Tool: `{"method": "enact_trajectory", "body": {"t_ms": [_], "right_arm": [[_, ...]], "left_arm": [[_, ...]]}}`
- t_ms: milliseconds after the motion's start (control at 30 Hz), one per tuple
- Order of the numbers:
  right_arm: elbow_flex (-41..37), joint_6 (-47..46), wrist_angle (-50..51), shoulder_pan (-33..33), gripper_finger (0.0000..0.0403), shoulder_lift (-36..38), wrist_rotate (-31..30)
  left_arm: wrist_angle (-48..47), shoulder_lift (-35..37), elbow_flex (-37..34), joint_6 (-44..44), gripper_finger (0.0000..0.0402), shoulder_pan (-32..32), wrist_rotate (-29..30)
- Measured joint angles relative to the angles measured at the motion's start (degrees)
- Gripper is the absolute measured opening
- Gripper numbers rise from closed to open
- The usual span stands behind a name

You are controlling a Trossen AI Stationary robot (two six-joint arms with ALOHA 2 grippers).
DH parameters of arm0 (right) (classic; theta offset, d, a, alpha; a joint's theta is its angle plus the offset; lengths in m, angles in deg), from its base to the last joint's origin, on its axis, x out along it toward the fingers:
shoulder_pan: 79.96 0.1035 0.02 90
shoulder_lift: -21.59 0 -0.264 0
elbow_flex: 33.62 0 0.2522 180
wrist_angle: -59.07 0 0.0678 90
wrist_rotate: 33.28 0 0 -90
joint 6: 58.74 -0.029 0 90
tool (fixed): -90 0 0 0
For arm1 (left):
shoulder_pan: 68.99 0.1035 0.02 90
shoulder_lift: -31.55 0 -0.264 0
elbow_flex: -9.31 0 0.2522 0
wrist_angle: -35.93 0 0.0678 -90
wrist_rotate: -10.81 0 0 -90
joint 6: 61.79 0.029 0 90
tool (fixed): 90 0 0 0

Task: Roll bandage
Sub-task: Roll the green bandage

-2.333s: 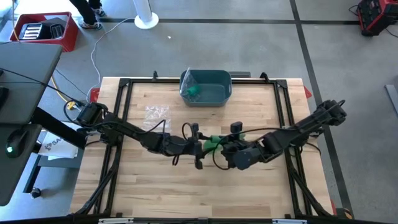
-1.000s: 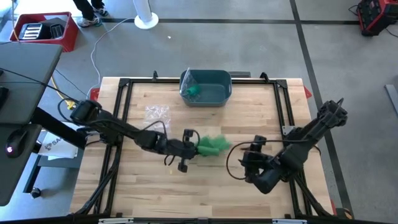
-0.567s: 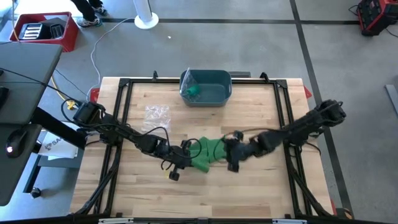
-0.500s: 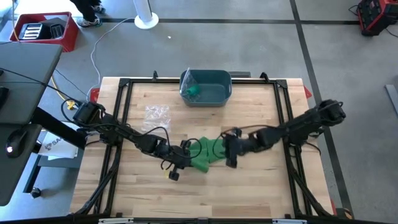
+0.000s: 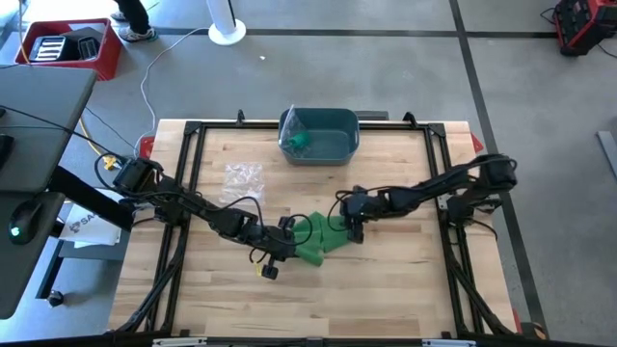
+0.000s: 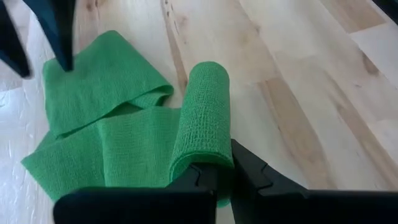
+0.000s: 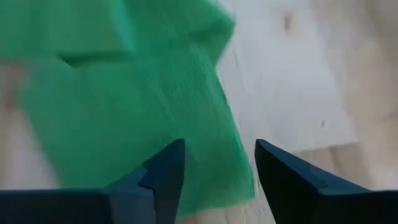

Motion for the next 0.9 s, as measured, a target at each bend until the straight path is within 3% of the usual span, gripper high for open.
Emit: {"method": "enact_trajectory", "body": {"t_ms": [100,233,333,567,667,733,900], "right_arm": [[0.7,0.6,-1.0,-0.3,0.0151,-3.4,0.5],[1.0,1.0,-1.7,0.9,0.0064,-4.5,0.2],[0.7,1.0,0.7,3.4,0.0011,-2.1,-0.7],[0.7,-8.7,11.5,16.4,0.0003,7.6,-9.1],[0.7,-13.5,11.9,23.6,0.0005,10.0,-12.5],[0.7,-15.6,11.3,28.2,0.0003,10.2,-14.3],[2.1,-21.2,11.1,38.5,0.0001,10.2,-17.8]], "left_arm": [[0.0,0.0,0.0,-0.3,0.0009,0.0,0.2],[0.5,0.0,0.0,-0.9,0.0009,0.0,0.9],[3.6,0.8,0.0,-1.4,0.0009,0.0,5.4],[10.9,6.7,0.0,-3.0,0.0009,0.2,31.9],[11.0,8.7,0.1,-4.2,0.0009,1.8,39.7],[9.9,8.9,0.0,-4.9,0.0009,3.7,41.9],[7.1,7.4,0.0,-5.0,0.0009,9.7,40.6]]}}
